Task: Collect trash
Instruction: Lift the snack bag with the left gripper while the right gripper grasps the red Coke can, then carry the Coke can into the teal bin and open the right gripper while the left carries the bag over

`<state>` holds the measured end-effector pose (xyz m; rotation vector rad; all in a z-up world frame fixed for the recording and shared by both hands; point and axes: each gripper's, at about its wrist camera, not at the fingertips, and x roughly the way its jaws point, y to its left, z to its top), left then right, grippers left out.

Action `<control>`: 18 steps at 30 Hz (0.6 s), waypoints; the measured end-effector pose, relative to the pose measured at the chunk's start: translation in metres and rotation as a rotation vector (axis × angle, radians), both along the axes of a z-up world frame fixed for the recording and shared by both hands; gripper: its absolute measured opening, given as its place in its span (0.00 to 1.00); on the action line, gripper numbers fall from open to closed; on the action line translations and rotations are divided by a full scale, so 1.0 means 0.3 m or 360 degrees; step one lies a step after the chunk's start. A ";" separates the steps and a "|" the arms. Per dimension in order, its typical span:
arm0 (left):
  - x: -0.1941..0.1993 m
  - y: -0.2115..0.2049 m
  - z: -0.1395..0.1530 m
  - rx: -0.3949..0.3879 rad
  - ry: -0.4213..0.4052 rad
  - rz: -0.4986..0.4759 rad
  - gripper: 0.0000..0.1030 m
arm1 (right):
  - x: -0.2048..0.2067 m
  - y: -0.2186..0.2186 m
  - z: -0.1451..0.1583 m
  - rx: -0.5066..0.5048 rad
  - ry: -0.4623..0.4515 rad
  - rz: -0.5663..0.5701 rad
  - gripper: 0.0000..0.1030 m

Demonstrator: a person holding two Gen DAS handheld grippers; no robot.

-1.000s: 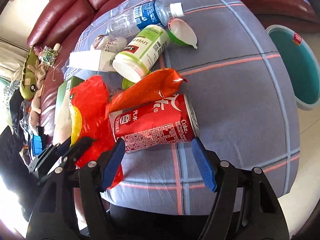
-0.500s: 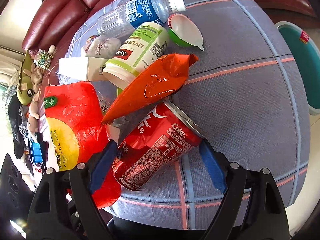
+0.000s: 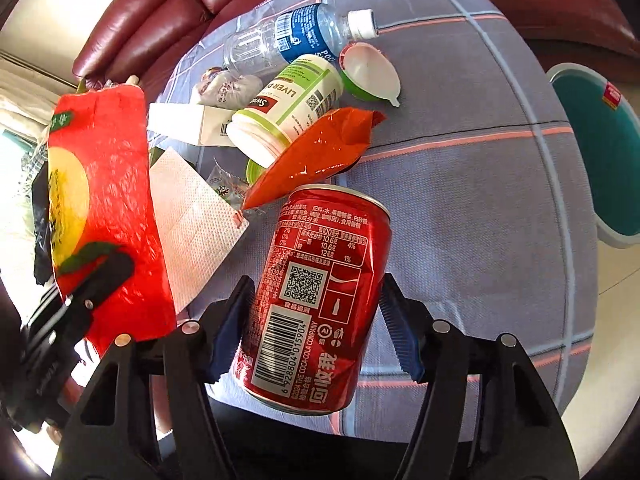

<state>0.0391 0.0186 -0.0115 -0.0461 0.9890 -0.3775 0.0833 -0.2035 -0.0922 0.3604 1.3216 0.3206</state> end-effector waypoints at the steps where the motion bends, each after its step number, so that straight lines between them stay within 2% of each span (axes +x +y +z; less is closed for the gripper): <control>1: 0.000 -0.008 0.019 -0.0006 -0.0021 -0.0008 0.06 | -0.017 -0.018 0.011 0.0005 -0.0011 0.0004 0.59; 7: 0.024 -0.154 0.097 0.0024 -0.0096 -0.0145 0.06 | -0.050 -0.162 0.124 -0.0009 -0.0156 -0.0077 0.59; 12: 0.081 -0.350 0.104 0.0034 -0.0087 -0.0300 0.06 | -0.045 -0.422 0.195 -0.0041 -0.0252 -0.0276 0.59; 16: 0.136 -0.526 0.093 0.0068 -0.0083 -0.0410 0.06 | -0.004 -0.659 0.188 -0.0109 -0.0256 -0.0442 0.59; 18: 0.170 -0.608 0.081 0.0073 -0.0071 -0.0449 0.06 | 0.031 -0.779 0.153 -0.0129 -0.0218 -0.0511 0.59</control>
